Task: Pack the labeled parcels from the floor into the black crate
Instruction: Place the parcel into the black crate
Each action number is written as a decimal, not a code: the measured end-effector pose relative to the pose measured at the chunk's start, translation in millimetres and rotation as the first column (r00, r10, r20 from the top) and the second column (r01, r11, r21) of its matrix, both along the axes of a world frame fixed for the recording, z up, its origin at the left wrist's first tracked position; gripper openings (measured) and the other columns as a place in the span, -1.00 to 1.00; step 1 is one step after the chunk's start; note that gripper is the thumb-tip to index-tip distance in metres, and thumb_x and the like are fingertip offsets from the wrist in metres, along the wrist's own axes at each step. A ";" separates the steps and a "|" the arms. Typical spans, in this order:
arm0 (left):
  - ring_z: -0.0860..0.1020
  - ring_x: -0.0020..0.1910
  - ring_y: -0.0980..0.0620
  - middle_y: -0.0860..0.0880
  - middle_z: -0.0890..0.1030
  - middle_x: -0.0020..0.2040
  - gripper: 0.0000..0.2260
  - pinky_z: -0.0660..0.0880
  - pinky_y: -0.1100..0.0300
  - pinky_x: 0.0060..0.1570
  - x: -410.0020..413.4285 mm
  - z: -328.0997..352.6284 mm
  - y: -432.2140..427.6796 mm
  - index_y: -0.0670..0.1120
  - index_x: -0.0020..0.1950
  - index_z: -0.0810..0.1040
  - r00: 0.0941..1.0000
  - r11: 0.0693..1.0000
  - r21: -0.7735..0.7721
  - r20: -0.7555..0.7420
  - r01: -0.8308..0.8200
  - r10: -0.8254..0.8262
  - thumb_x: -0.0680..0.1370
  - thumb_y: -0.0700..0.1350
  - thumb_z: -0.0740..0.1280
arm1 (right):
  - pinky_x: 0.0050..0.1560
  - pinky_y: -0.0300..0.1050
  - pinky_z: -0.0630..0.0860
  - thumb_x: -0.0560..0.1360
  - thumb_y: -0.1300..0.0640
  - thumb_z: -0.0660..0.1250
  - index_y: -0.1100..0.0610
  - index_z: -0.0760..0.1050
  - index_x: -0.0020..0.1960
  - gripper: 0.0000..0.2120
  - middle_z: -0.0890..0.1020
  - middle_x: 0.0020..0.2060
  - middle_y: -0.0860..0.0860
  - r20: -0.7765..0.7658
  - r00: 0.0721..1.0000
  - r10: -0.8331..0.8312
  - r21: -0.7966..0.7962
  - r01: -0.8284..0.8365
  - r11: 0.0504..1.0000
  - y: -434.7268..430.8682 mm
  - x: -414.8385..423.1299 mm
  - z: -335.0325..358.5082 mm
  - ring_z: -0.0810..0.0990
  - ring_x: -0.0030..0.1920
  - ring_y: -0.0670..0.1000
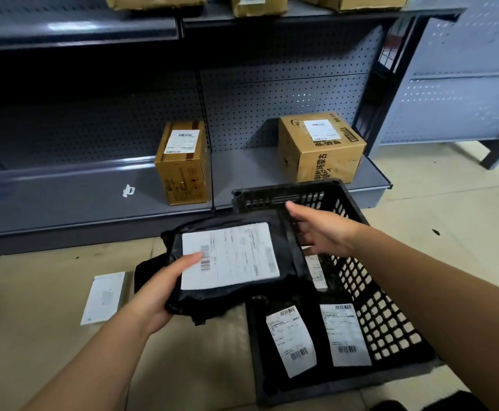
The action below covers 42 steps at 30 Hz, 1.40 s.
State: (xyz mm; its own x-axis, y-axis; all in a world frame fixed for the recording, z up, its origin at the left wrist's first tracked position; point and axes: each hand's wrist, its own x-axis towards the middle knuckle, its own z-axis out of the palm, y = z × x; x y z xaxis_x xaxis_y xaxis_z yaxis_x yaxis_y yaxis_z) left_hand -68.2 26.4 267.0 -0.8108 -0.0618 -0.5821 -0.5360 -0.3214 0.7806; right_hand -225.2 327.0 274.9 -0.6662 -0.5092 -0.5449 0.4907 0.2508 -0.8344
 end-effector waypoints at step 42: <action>0.63 0.26 -0.03 -0.14 0.64 0.32 -0.65 0.49 0.03 0.29 -12.0 -269.0 -57.5 -0.14 0.40 0.54 0.881 0.929 -0.178 0.300 -0.325 0.365 0.69 -0.01 0.24 | 0.17 0.07 0.66 0.56 0.39 0.30 0.05 0.61 0.40 -0.52 0.76 0.18 0.06 0.084 0.816 -0.572 0.142 0.558 0.818 -36.4 -80.1 -289.1 0.76 0.14 0.13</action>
State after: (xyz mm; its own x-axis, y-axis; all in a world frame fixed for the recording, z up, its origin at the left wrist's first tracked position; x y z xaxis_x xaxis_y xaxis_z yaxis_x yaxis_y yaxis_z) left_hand -80.3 -31.2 -2.0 -0.4940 -0.3882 -0.7780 -0.6364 -0.4482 0.6278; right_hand -305.2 290.6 -14.2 -0.7463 0.0022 -0.6656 0.6654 -0.0178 -0.7462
